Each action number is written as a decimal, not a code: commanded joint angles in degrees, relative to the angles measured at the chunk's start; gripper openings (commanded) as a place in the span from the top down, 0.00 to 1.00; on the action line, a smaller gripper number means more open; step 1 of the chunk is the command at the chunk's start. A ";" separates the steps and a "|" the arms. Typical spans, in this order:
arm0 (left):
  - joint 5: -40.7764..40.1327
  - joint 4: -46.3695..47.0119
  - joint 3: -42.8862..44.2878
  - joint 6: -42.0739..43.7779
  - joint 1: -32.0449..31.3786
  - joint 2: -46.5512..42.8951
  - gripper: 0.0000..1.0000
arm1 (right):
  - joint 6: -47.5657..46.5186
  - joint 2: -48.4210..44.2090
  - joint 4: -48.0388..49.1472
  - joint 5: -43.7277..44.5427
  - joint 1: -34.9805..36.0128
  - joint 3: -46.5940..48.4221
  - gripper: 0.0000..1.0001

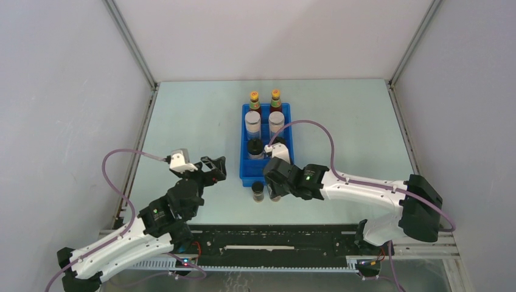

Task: Organize the condiment bottles
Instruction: Pick up the bottle from the center of the board, then place the bottle in the storage box.

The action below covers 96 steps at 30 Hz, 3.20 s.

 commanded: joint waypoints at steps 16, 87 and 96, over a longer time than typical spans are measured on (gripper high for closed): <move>-1.91 1.61 -1.40 0.50 0.08 -0.60 0.04 | -0.22 1.42 0.49 -1.84 -0.65 0.08 0.39; -2.48 1.72 -0.28 1.15 -0.97 -0.68 0.05 | -1.88 -4.81 -9.50 2.84 2.20 10.00 1.00; -2.52 2.14 0.26 1.79 -1.09 -0.14 0.05 | -1.98 -4.87 -11.84 3.09 2.45 12.85 1.00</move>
